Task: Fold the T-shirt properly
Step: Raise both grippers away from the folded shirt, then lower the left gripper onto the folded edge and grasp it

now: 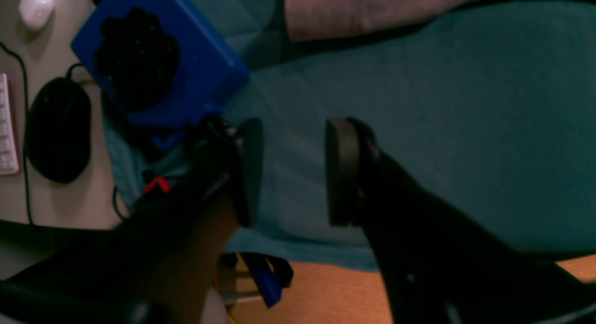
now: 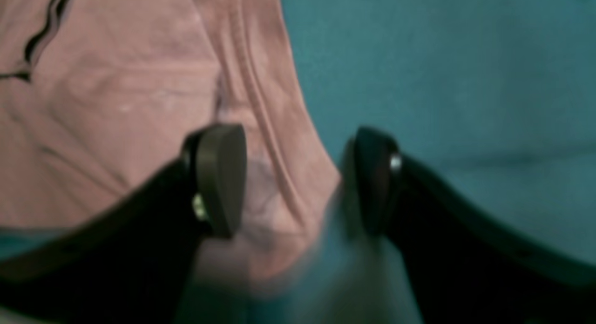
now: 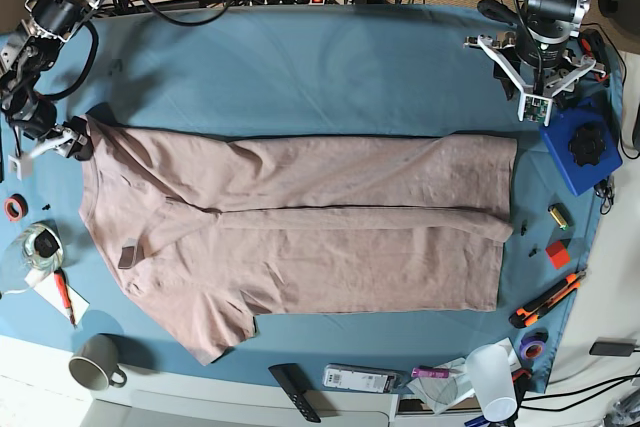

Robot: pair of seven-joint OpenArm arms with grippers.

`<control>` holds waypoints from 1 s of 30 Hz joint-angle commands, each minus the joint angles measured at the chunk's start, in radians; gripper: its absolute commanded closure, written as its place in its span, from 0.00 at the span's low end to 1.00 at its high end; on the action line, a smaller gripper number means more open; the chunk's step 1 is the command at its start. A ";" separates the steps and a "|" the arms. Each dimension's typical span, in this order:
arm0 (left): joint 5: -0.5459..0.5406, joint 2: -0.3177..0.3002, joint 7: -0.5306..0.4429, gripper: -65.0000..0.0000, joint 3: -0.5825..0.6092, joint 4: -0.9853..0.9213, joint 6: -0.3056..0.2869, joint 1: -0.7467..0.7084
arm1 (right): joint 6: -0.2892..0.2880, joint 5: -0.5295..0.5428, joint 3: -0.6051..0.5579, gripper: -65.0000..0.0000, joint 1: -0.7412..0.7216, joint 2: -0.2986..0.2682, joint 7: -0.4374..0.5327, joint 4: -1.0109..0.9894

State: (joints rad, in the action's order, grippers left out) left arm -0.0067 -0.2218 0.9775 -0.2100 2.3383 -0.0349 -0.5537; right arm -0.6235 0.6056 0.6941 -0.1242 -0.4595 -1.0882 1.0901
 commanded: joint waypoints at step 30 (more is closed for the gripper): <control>0.007 -0.005 -0.248 0.64 -0.003 0.018 0.028 0.021 | -0.075 0.393 0.001 0.44 -0.009 -0.042 -0.307 -0.155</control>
State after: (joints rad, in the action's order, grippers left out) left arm -0.0086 -0.2218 0.7559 -0.2100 2.3383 -0.0151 -0.5358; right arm -0.7059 1.0668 0.6975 -0.1310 -0.4805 -1.3689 0.9295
